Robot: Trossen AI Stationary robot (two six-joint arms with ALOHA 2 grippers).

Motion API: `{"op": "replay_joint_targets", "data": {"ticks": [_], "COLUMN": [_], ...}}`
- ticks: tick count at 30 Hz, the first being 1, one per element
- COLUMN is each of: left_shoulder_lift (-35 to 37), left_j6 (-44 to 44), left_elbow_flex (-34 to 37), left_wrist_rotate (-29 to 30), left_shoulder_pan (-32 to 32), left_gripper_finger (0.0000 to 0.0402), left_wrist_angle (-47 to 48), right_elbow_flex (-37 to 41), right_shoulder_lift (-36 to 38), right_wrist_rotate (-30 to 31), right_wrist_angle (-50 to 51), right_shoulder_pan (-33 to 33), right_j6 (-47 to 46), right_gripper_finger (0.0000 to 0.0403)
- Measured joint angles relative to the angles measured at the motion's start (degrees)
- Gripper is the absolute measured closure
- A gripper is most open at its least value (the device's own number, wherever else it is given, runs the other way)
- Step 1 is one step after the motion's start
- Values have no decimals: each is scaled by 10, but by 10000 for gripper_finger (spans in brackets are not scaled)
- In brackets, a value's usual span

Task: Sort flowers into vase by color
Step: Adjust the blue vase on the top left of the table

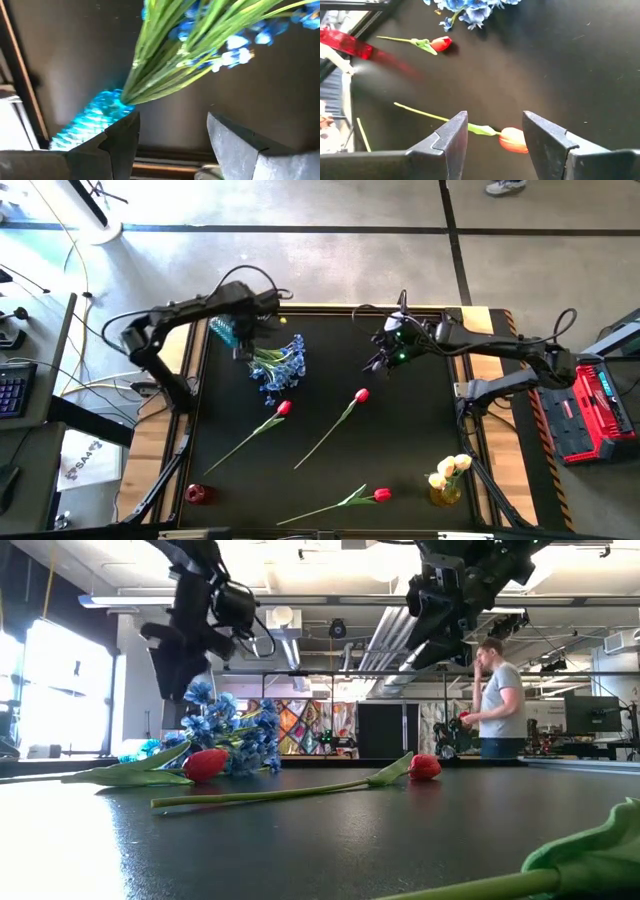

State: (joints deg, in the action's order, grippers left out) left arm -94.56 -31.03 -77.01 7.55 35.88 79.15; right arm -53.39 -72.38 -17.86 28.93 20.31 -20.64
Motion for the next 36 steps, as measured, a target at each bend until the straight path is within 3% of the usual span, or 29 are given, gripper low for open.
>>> {"op": "replay_joint_targets", "data": {"ticks": [6,14,19,27,36], "left_shoulder_lift": [-39,-41,-40,-40,-40], "left_j6": [-96,-121,-169,-166,-155], "left_elbow_flex": [-30,-21,2,5,43], "left_wrist_rotate": [2,-10,20,26,103], "left_shoulder_pan": [51,121,158,161,158], "left_gripper_finger": [182,182,187,192,192], "left_wrist_angle": [9,-17,-15,-28,-69], "right_elbow_flex": [0,0,0,0,0], "right_shoulder_lift": [0,0,0,0,0], "right_wrist_rotate": [44,80,81,85,87], "right_wrist_angle": [0,-44,-60,-59,-57], "right_shoulder_pan": [-2,2,9,10,6], "right_j6": [-30,-76,-76,-69,-57], "right_gripper_finger": [226,226,226,226,226]}}
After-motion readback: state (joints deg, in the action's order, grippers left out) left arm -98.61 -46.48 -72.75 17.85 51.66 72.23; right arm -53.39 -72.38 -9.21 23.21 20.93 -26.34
